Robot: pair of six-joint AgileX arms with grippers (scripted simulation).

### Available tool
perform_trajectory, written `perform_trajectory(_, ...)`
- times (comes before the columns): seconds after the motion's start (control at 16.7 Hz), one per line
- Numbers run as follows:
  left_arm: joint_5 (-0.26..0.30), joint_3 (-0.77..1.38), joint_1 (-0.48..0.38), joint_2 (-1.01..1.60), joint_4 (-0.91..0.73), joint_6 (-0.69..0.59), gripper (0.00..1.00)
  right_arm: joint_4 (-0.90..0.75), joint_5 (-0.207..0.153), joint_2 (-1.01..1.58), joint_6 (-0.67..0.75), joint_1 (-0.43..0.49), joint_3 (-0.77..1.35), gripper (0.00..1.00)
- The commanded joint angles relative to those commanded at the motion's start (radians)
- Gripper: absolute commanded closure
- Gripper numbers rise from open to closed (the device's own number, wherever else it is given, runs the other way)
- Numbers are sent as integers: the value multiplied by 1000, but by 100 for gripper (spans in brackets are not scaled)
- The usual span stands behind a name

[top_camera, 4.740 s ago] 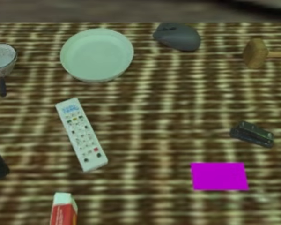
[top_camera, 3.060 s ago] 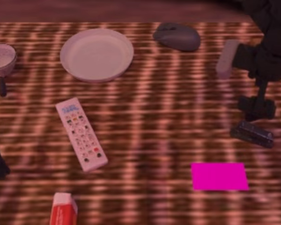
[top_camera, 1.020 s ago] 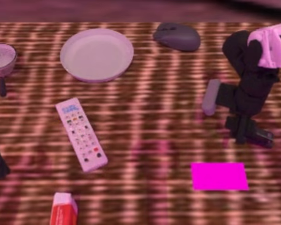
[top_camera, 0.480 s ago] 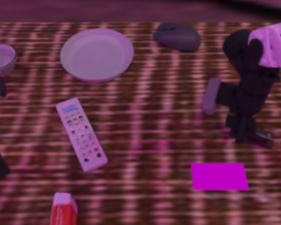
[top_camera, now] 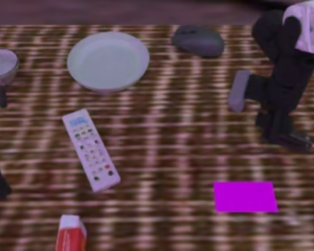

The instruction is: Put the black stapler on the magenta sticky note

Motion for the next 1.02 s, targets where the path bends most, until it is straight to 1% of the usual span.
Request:
perform_trajectory(0.12, 0, 0, 0, 0, 0, 0, 0, -98, 0, -29, -3, 4, 58, 100)
perform_trajectory(0.24, 0, 0, 0, 0, 0, 0, 0, -160, 0, -57, -3, 6, 103, 100)
perform_trajectory(0.66, 0, 0, 0, 0, 0, 0, 0, -175, 1, -66, 8, 3, 118, 100)
perform_trajectory(0.84, 0, 0, 0, 0, 0, 0, 0, -152, 14, -77, 95, 12, 127, 100)
perform_trajectory(1.02, 0, 0, 0, 0, 0, 0, 0, -115, 37, -96, 281, 23, 136, 100)
